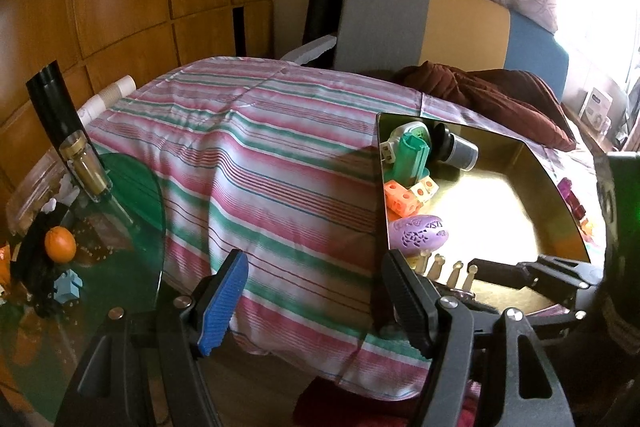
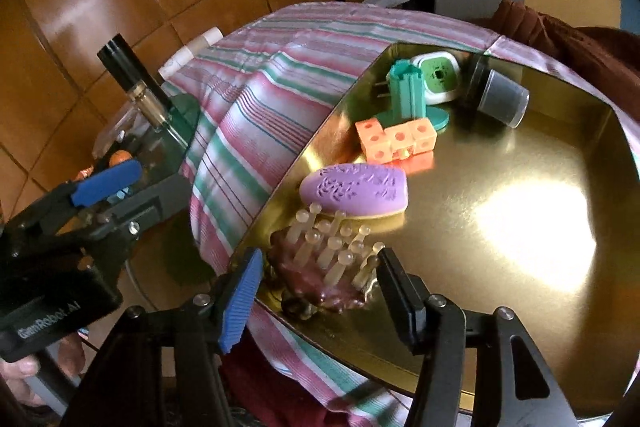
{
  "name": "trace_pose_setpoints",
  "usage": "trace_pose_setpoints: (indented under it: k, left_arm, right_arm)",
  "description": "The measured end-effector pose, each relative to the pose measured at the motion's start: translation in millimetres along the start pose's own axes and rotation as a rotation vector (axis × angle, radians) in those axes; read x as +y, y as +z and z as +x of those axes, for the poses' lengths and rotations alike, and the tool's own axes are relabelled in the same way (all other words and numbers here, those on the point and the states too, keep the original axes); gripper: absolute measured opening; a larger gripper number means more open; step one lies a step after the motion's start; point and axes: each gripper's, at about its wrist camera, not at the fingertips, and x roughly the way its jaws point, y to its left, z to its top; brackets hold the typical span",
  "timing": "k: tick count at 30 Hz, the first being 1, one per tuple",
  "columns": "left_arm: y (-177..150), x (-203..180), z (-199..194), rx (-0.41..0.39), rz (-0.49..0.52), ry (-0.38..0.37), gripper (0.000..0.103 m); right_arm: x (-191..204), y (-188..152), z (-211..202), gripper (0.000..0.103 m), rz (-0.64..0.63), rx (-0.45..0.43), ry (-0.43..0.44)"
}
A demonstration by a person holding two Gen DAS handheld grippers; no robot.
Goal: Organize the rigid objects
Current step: 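Lower the brown spiky toy into the tray beside the purple egg, then open the right gripper and withdraw it from the brown toy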
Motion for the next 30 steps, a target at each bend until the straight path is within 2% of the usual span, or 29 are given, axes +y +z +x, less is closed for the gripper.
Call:
trace_pose_setpoints:
  k: [14,30]
  left_arm:
    - [-0.2,-5.7,-11.7,-0.025,0.026,0.001,0.071]
    - [5.1,-20.0,-24.4,-0.054,0.058,-0.019,0.071]
  right_arm:
    - [-11.4,-3.4,-23.7,0.076,0.041,-0.050,-0.006]
    - [-25.4,-5.4,-53.5,0.078,0.053,-0.119,-0.095]
